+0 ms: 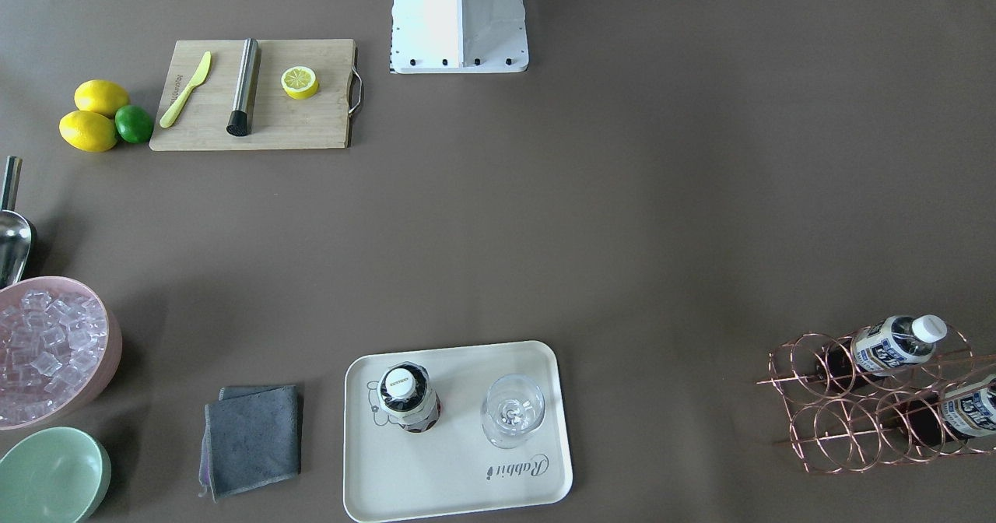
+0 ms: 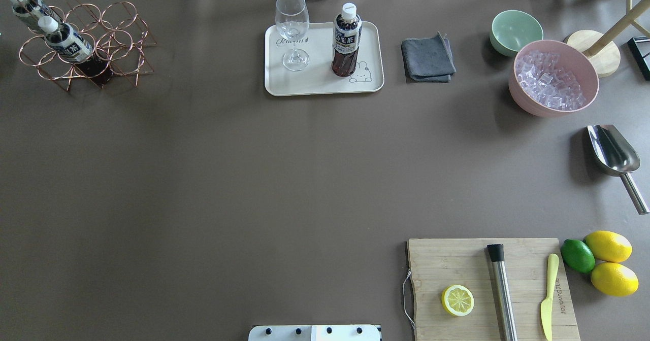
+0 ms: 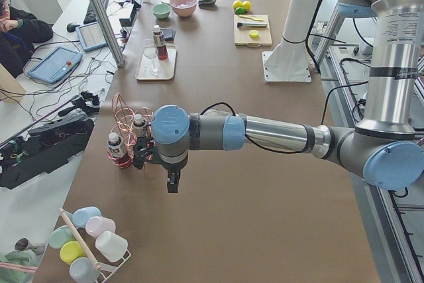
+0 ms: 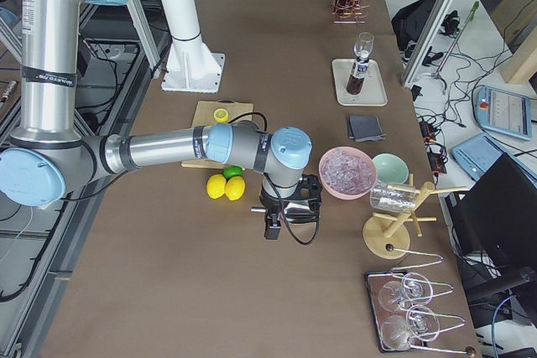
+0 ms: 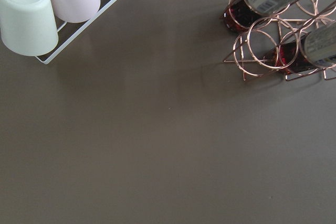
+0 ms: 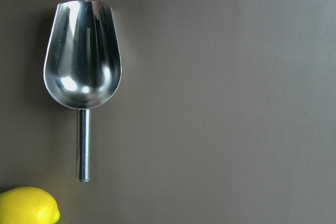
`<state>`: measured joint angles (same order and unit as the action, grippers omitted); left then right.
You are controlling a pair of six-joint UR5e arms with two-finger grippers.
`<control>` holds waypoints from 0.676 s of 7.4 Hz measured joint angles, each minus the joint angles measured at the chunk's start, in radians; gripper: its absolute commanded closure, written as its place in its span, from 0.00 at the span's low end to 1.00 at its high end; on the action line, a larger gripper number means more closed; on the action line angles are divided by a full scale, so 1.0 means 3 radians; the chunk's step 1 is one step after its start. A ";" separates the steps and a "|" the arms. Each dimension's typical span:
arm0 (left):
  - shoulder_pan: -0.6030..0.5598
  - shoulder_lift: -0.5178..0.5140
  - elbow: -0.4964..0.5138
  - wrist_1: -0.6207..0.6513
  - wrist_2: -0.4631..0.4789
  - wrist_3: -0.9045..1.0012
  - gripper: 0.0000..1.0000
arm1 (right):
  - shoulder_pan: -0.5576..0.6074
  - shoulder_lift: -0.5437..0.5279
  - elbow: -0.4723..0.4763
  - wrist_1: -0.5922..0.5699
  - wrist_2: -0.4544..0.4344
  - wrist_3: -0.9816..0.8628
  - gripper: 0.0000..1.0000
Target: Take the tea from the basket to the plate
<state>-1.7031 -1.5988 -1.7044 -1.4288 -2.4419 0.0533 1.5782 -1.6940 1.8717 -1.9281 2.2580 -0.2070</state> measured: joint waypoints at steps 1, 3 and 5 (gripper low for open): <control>0.0111 0.0011 -0.0002 -0.0039 0.0207 -0.0005 0.02 | 0.0005 0.0015 0.0002 -0.0014 0.0003 0.0000 0.00; 0.0189 0.0033 0.0049 -0.0080 0.0355 -0.0001 0.02 | 0.0011 0.0026 -0.0001 -0.0024 0.0005 0.0000 0.00; 0.0181 0.0099 0.0108 -0.0094 0.0370 0.0019 0.02 | 0.0054 0.0001 0.0018 -0.0023 0.0008 0.0000 0.00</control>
<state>-1.6487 -1.5692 -1.6719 -1.4571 -2.3310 0.0589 1.5943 -1.6938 1.8772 -1.9351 2.2603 -0.2071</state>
